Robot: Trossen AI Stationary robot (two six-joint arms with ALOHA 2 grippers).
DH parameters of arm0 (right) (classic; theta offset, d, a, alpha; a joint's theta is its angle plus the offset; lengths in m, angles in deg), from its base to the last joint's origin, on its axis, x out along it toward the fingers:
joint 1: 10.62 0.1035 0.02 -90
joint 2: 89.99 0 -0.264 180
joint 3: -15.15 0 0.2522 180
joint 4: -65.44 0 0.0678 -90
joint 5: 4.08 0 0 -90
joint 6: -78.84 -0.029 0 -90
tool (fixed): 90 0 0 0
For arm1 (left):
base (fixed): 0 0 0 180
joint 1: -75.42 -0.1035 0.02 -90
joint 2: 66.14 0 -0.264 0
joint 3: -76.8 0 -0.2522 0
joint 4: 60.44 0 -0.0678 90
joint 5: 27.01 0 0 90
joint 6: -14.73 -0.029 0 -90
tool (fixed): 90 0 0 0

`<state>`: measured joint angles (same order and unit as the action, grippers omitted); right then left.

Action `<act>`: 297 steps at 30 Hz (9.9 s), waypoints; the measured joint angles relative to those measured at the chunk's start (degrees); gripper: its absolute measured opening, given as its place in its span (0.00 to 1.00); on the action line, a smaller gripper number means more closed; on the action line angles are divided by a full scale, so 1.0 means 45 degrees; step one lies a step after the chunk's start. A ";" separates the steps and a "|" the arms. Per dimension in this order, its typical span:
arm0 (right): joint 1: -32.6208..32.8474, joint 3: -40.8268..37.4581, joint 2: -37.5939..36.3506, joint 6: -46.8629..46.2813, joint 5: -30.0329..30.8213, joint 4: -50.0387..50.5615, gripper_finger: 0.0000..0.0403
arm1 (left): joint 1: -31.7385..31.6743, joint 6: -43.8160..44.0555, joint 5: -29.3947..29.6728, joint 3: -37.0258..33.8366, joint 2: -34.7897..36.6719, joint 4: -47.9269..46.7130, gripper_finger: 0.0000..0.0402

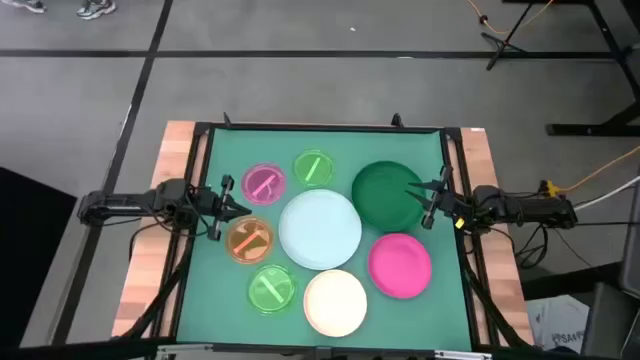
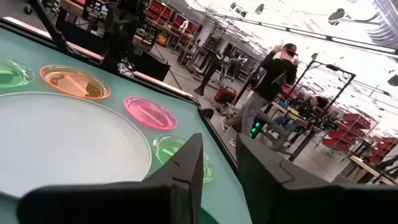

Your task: Stack plastic plates

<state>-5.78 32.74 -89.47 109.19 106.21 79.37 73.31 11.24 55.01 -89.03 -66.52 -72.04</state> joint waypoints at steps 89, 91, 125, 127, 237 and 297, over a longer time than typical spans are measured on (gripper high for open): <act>0.0000 0.1604 0.0997 -0.9542 0.2497 -0.1194 0.59 | 0.0000 -0.0024 0.0574 0.0000 0.0003 -0.0045 0.01; 0.0000 0.2278 0.1462 -0.9443 0.2846 -0.0418 0.59 | 0.0000 -0.0029 0.0893 0.0000 0.0000 -0.0041 0.01; -1.1374 0.9437 1.4470 -0.8100 -0.4736 0.6913 0.59 | 0.0000 -0.0007 0.1625 0.0000 0.0002 -0.0002 0.01; -1.1703 0.9437 1.5174 -0.7661 -0.4995 0.6961 0.59 | 0.0000 -0.0005 0.1625 0.0005 0.0000 -0.0002 0.01; -1.1835 1.7512 2.0113 -0.5061 -0.9739 1.1600 0.00 | 0.0000 0.0097 0.1620 0.0000 0.0002 -0.0007 0.01; -0.3570 1.7554 2.3449 -0.7330 -0.7621 0.7778 0.00 | 0.0000 0.0092 0.1620 0.0001 0.0004 -0.0008 0.01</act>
<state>-21.85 111.73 16.05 76.20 71.92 114.37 73.31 11.66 62.30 -89.02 -66.50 -72.08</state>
